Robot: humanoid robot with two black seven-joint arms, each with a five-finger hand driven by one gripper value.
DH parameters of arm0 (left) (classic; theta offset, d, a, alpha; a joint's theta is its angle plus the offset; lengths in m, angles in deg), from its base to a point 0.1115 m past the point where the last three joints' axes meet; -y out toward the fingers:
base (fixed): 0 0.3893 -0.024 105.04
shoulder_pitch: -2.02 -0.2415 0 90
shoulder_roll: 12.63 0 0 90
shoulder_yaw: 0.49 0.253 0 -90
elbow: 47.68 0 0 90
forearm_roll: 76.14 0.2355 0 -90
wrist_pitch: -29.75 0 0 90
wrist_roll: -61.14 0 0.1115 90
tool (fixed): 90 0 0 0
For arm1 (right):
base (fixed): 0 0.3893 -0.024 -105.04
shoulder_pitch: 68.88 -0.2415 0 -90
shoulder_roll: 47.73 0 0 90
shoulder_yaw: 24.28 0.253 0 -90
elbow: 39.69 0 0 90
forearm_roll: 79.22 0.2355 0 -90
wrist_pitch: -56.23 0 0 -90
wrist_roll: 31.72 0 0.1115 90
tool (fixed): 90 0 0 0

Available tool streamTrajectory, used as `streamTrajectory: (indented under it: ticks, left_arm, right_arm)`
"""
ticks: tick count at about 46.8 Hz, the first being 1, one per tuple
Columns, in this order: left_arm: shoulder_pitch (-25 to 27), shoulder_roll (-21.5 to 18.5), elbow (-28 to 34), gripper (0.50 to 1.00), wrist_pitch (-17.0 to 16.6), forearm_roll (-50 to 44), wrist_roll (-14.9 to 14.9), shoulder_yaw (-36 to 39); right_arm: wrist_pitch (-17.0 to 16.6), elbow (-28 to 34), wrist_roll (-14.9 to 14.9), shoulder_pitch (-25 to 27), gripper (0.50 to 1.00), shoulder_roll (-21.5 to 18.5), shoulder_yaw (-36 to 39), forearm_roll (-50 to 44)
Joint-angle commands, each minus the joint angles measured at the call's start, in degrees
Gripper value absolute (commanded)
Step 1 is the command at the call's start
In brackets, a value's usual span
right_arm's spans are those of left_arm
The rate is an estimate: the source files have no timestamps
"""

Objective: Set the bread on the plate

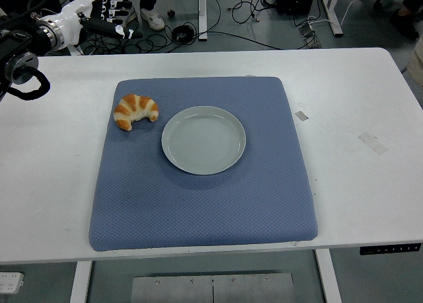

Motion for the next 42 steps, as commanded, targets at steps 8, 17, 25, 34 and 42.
streamTrajectory:
  ticks: [8, 17, 25, 34, 42]
  left_arm:
    - [-0.18, 0.0, 0.0, 0.968, 0.02, 0.03, -0.07, 0.0]
    - [-0.36, 0.0, 0.0, 0.968, -0.07, 0.03, -0.07, 0.0]
    - [-0.44, 0.0, 0.0, 0.968, -0.07, 0.03, -0.16, 0.0]
    - [-0.62, 0.0, 0.0, 0.968, -0.07, 0.03, -0.16, 0.0]
    - [-0.97, 0.0, 0.0, 0.968, -0.07, 0.03, -0.16, 0.09]
  right_arm:
    - [0.01, 0.02, -0.03, 0.0, 1.0, 0.0, 0.0, 0.0]
    - [0.01, 0.02, -0.03, 0.0, 1.0, 0.0, 0.0, 0.0]
    - [0.01, 0.02, -0.03, 0.0, 1.0, 0.0, 0.0, 0.0]
    - [0.01, -0.07, -0.03, 0.0, 1.0, 0.0, 0.0, 0.0]
    - [0.01, 0.02, 0.06, 0.0, 1.0, 0.0, 0.0, 0.0]
